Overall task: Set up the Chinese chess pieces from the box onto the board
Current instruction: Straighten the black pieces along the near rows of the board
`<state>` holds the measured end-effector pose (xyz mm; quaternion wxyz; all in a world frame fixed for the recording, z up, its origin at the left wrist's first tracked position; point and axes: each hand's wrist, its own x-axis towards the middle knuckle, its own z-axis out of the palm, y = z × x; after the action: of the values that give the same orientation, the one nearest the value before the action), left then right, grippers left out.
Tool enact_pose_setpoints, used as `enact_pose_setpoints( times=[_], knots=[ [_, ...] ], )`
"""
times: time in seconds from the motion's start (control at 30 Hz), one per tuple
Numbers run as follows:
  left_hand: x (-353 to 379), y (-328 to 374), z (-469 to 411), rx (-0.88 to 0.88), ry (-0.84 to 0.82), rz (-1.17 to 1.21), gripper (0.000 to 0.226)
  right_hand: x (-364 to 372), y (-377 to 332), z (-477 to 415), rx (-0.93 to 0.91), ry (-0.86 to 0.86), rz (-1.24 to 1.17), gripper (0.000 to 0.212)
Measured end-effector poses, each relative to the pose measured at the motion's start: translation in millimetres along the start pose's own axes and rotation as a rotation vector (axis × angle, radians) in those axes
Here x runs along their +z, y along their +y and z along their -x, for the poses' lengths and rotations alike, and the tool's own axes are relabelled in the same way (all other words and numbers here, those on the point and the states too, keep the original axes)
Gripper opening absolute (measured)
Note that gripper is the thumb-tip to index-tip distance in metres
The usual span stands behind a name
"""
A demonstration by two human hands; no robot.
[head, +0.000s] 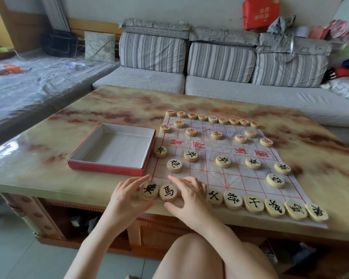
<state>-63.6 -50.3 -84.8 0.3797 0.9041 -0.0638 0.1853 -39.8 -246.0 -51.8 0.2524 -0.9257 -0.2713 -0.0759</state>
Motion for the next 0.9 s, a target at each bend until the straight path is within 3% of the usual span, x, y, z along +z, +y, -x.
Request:
enact_pose_setpoints(
  times=[0.17,0.4,0.67,0.77,0.9],
  knots=[
    [-4.9,2.8,1.5,-0.064,-0.032,0.149,0.052,3.0,0.0,0.4,0.036,0.032,-0.035,0.053],
    [-0.7,4.2,2.7,-0.025,0.052,0.056,0.065,22.6,8.8,-2.1,0.024,0.145,0.090,0.067],
    [3.1,3.4,3.9,-0.046,0.072,0.029,0.050,24.3,10.4,-2.4,0.015,0.164,0.103,0.066],
    [1.9,5.2,4.7,-0.048,0.075,0.023,0.053,24.6,10.5,-2.1,0.017,0.146,0.097,0.067],
    [1.5,6.2,5.3,-0.052,0.052,0.010,0.073,22.8,10.5,0.6,0.008,0.153,0.085,0.071]
  ],
)
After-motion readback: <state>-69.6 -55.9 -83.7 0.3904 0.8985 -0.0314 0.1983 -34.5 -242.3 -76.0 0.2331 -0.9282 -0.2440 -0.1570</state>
